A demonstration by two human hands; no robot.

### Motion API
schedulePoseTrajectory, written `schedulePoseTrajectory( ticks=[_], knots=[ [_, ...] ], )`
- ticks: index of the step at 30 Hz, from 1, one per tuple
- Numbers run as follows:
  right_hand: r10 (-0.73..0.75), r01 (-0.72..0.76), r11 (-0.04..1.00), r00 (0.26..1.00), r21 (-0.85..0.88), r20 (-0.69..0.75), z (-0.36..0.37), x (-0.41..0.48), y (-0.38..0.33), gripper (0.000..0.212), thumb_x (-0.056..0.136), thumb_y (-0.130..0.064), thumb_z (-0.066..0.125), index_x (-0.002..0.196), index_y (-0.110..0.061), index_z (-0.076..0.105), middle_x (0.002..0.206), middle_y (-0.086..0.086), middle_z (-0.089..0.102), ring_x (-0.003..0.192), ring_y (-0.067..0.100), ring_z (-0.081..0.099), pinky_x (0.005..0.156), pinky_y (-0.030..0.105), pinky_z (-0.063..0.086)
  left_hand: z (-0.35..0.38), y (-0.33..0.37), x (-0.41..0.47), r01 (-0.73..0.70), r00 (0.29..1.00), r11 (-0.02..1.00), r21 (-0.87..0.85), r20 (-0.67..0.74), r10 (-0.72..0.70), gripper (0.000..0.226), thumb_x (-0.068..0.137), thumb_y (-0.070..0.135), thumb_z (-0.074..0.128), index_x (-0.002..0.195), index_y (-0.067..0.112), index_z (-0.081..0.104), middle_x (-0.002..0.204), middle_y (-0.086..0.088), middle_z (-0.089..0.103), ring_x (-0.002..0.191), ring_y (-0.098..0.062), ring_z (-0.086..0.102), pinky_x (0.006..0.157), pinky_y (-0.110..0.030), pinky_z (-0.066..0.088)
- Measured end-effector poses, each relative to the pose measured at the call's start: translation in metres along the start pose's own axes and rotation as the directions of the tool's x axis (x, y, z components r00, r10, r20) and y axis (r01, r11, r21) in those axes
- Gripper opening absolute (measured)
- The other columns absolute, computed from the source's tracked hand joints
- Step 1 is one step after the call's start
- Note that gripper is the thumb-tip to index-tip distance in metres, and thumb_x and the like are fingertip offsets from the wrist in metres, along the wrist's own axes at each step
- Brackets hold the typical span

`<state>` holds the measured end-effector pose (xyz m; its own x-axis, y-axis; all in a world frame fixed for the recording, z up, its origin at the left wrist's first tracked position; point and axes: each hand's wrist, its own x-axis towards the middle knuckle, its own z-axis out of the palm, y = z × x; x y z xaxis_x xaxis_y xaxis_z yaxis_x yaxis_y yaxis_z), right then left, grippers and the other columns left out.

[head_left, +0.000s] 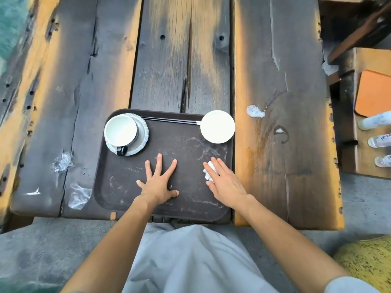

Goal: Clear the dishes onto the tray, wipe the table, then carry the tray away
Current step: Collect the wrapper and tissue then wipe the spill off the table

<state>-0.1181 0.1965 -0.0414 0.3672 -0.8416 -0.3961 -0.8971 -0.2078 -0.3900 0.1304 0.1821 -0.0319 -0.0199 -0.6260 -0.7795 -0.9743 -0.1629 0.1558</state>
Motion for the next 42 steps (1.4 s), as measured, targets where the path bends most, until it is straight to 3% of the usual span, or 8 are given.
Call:
schedulePoseTrajectory(
  ticks=[7,12,15,17,27,32,36,42],
  knots=[
    [0.030,-0.030,1.000,0.999,-0.002,0.036,-0.017,0.002,-0.008,0.064,0.104,-0.039,0.044,0.159,-0.022,0.016,0.168,0.009,0.006,0.154,0.028,0.006,0.121,0.039,0.022,-0.006,-0.009,-0.004,-0.057,0.998,0.998,-0.013,-0.039,0.057,0.096,0.089,0.047,0.069,0.158,0.052,0.003,0.166,0.015,-0.025,0.154,-0.033,-0.021,0.108,-0.076,0.026],
    [0.043,-0.039,0.999,0.991,0.029,-0.128,-0.027,0.013,-0.049,0.054,0.101,-0.027,0.050,0.152,-0.010,0.037,0.155,0.011,0.041,0.143,0.026,0.038,0.117,0.037,0.030,-0.025,-0.047,-0.007,-0.233,0.970,0.959,-0.161,-0.112,0.217,0.062,0.095,0.045,0.062,0.152,0.026,0.046,0.169,-0.002,0.022,0.156,-0.024,0.019,0.120,-0.047,0.031],
    [0.045,-0.021,0.992,0.980,0.124,-0.193,-0.022,0.030,-0.100,0.043,0.098,-0.020,0.055,0.140,-0.009,0.052,0.133,0.009,0.061,0.116,0.027,0.062,0.099,0.039,0.047,-0.040,-0.096,-0.023,-0.298,0.941,0.906,-0.301,-0.249,0.227,0.043,0.095,0.036,0.064,0.134,0.017,0.065,0.135,-0.002,0.067,0.125,-0.021,0.061,0.108,-0.036,0.045],
    [0.017,0.018,0.986,0.978,0.165,-0.208,-0.016,0.044,-0.137,0.038,0.096,-0.018,0.059,0.133,-0.008,0.059,0.121,0.009,0.067,0.099,0.027,0.067,0.089,0.038,0.051,-0.049,-0.133,-0.034,-0.267,0.941,0.869,-0.417,-0.306,0.142,0.031,0.095,0.030,0.066,0.122,0.017,0.070,0.111,0.001,0.076,0.101,-0.018,0.070,0.097,-0.036,0.052],
    [-0.004,0.051,0.935,0.991,0.352,-0.133,0.046,0.119,-0.312,0.028,0.092,-0.014,0.064,0.119,-0.009,0.067,0.101,0.007,0.070,0.080,0.021,0.067,0.085,0.039,0.054,-0.098,-0.319,-0.041,-0.067,0.830,0.825,-0.562,-0.490,-0.266,0.028,0.093,0.019,0.067,0.118,0.008,0.072,0.104,-0.010,0.077,0.095,-0.031,0.071,0.092,-0.036,0.049],
    [-0.019,0.011,0.956,1.000,0.292,0.025,0.072,0.138,-0.366,0.042,0.090,-0.014,0.064,0.132,-0.011,0.059,0.119,0.009,0.065,0.107,0.027,0.065,0.098,0.039,0.049,-0.108,-0.346,-0.012,-0.075,0.881,0.875,-0.479,-0.442,-0.166,0.057,0.090,0.022,0.069,0.143,0.010,0.050,0.136,-0.015,0.054,0.120,-0.033,0.057,0.102,-0.040,0.045],
    [-0.030,0.009,0.990,0.989,0.141,0.148,0.094,0.147,-0.389,0.059,0.092,-0.023,0.064,0.146,-0.012,0.042,0.137,0.009,0.055,0.125,0.031,0.052,0.107,0.040,0.041,-0.110,-0.345,0.010,-0.107,0.913,0.967,-0.232,-0.409,0.003,0.070,0.093,0.027,0.064,0.155,0.020,0.032,0.156,-0.009,0.030,0.135,-0.034,0.040,0.098,-0.050,0.049],
    [0.068,-0.074,0.996,0.992,0.057,0.110,0.110,0.159,-0.403,0.062,0.092,-0.026,0.065,0.148,-0.013,0.039,0.134,0.007,0.052,0.123,0.029,0.048,0.107,0.035,0.039,-0.113,-0.352,0.026,-0.136,0.907,0.977,-0.162,-0.417,0.057,0.049,0.093,0.020,0.058,0.141,0.021,0.047,0.128,-0.008,0.052,0.120,-0.033,0.050,0.084,-0.045,0.052]
  ],
)
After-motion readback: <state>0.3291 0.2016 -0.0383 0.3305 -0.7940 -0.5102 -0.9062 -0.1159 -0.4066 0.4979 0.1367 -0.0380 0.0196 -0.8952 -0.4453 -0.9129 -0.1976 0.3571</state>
